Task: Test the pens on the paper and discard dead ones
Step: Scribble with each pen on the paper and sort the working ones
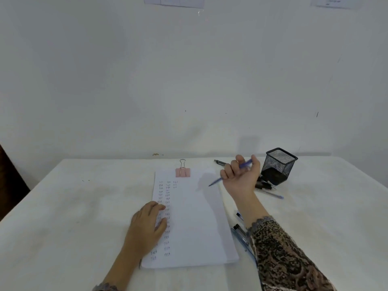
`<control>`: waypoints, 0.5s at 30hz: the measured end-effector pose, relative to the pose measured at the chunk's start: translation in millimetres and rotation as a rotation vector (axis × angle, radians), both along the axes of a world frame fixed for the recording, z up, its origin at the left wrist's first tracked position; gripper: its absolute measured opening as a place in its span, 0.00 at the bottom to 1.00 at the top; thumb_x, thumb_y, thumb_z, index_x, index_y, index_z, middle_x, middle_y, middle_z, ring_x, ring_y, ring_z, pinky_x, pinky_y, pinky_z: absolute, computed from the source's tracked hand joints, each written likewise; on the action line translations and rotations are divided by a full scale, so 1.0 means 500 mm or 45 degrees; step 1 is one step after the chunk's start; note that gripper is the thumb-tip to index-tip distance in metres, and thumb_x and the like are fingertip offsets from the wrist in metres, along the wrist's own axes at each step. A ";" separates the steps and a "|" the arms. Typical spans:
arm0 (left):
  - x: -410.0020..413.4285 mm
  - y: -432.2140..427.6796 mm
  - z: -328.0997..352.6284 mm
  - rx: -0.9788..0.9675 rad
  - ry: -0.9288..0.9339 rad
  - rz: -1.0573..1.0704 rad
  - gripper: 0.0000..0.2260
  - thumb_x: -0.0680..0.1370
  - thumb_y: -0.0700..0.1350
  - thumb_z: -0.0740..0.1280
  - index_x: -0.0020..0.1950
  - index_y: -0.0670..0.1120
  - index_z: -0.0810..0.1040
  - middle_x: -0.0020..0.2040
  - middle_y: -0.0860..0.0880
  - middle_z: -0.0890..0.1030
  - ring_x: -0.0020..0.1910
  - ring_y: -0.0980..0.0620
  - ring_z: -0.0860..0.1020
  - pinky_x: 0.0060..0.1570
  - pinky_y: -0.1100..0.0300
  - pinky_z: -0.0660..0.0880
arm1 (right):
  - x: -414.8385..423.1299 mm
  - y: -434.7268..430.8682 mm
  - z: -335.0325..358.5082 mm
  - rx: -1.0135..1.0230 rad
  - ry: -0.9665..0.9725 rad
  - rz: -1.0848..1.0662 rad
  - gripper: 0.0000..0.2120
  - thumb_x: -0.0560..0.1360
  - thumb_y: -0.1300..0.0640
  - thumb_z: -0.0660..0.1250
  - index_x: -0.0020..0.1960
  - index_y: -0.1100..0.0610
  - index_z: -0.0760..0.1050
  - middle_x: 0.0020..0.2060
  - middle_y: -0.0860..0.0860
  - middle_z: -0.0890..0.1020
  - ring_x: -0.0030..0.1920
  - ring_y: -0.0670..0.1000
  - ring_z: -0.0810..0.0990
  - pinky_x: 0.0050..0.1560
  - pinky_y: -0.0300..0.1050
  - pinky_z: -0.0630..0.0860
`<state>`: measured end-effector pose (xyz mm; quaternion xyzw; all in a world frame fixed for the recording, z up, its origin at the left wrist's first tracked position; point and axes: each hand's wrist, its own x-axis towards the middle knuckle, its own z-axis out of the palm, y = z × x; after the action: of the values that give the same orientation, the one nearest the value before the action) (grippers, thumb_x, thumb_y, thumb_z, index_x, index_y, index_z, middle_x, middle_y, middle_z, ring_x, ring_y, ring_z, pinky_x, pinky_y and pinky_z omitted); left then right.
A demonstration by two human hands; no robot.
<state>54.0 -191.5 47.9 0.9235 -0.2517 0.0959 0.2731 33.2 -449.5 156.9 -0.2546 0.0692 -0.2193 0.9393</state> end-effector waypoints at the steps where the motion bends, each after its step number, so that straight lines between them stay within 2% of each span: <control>1: 0.001 0.001 -0.002 0.004 -0.003 -0.006 0.21 0.72 0.56 0.55 0.55 0.46 0.78 0.55 0.50 0.77 0.53 0.50 0.78 0.54 0.53 0.73 | 0.007 0.012 -0.003 0.087 -0.025 0.024 0.24 0.72 0.37 0.57 0.29 0.54 0.73 0.18 0.47 0.59 0.23 0.47 0.51 0.27 0.38 0.49; 3: 0.003 0.001 -0.007 0.005 -0.002 -0.009 0.20 0.72 0.56 0.55 0.55 0.47 0.78 0.55 0.50 0.77 0.53 0.50 0.77 0.55 0.54 0.72 | 0.025 0.032 -0.009 0.202 -0.078 0.082 0.25 0.66 0.31 0.60 0.35 0.55 0.75 0.20 0.47 0.61 0.22 0.47 0.52 0.24 0.38 0.51; 4: 0.004 0.002 -0.008 0.005 -0.002 -0.006 0.21 0.72 0.57 0.55 0.55 0.47 0.78 0.55 0.51 0.77 0.54 0.51 0.77 0.56 0.55 0.71 | 0.036 0.041 -0.014 0.216 -0.078 0.096 0.24 0.66 0.33 0.61 0.39 0.55 0.75 0.20 0.46 0.63 0.20 0.46 0.54 0.22 0.38 0.54; 6: 0.006 0.002 -0.012 0.000 -0.012 -0.006 0.21 0.72 0.57 0.54 0.56 0.48 0.78 0.56 0.52 0.76 0.55 0.52 0.76 0.57 0.57 0.69 | 0.063 0.056 -0.032 0.179 0.006 0.135 0.17 0.77 0.44 0.58 0.45 0.57 0.75 0.21 0.46 0.70 0.17 0.43 0.64 0.18 0.35 0.61; 7: 0.006 0.001 -0.013 -0.002 -0.016 -0.006 0.21 0.72 0.58 0.54 0.56 0.49 0.77 0.56 0.52 0.76 0.55 0.52 0.75 0.57 0.57 0.68 | 0.077 0.064 -0.043 0.152 0.060 0.181 0.18 0.81 0.47 0.53 0.48 0.59 0.75 0.23 0.48 0.75 0.20 0.44 0.71 0.20 0.34 0.68; 8: 0.006 0.000 -0.012 0.002 -0.019 -0.002 0.22 0.72 0.58 0.54 0.57 0.49 0.77 0.56 0.53 0.75 0.56 0.52 0.75 0.58 0.58 0.67 | 0.090 0.072 -0.054 0.112 0.123 0.227 0.21 0.82 0.47 0.50 0.49 0.60 0.75 0.28 0.52 0.80 0.26 0.47 0.79 0.26 0.37 0.76; 10: 0.005 -0.002 -0.012 0.021 -0.014 0.017 0.25 0.72 0.60 0.51 0.60 0.49 0.76 0.60 0.52 0.75 0.60 0.52 0.73 0.61 0.59 0.63 | 0.109 0.089 -0.075 -0.059 0.262 0.278 0.28 0.81 0.41 0.45 0.50 0.60 0.77 0.35 0.56 0.83 0.37 0.53 0.83 0.36 0.42 0.80; 11: 0.005 -0.003 -0.011 0.035 -0.006 0.027 0.28 0.72 0.61 0.50 0.63 0.49 0.74 0.64 0.51 0.73 0.63 0.51 0.71 0.63 0.60 0.60 | 0.118 0.097 -0.086 -0.137 0.322 0.285 0.30 0.80 0.40 0.44 0.49 0.60 0.77 0.34 0.55 0.84 0.37 0.52 0.83 0.36 0.42 0.80; 13: 0.006 -0.005 -0.009 0.071 0.024 0.032 0.34 0.71 0.63 0.45 0.71 0.48 0.66 0.72 0.50 0.65 0.71 0.51 0.62 0.68 0.62 0.52 | 0.134 0.115 -0.107 -0.157 0.366 0.272 0.31 0.79 0.39 0.45 0.47 0.62 0.76 0.32 0.54 0.84 0.33 0.50 0.84 0.33 0.40 0.80; 15: 0.009 -0.006 -0.007 0.139 0.083 0.018 0.39 0.68 0.65 0.37 0.75 0.50 0.54 0.76 0.53 0.53 0.75 0.55 0.50 0.69 0.64 0.41 | 0.150 0.131 -0.124 -0.092 0.364 0.266 0.31 0.78 0.38 0.45 0.47 0.63 0.75 0.33 0.55 0.84 0.33 0.52 0.84 0.33 0.40 0.81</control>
<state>58.3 -194.6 44.3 0.9414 -0.2408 0.0537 0.2298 107.9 -384.0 95.1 -0.3225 0.1672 -0.0846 0.9278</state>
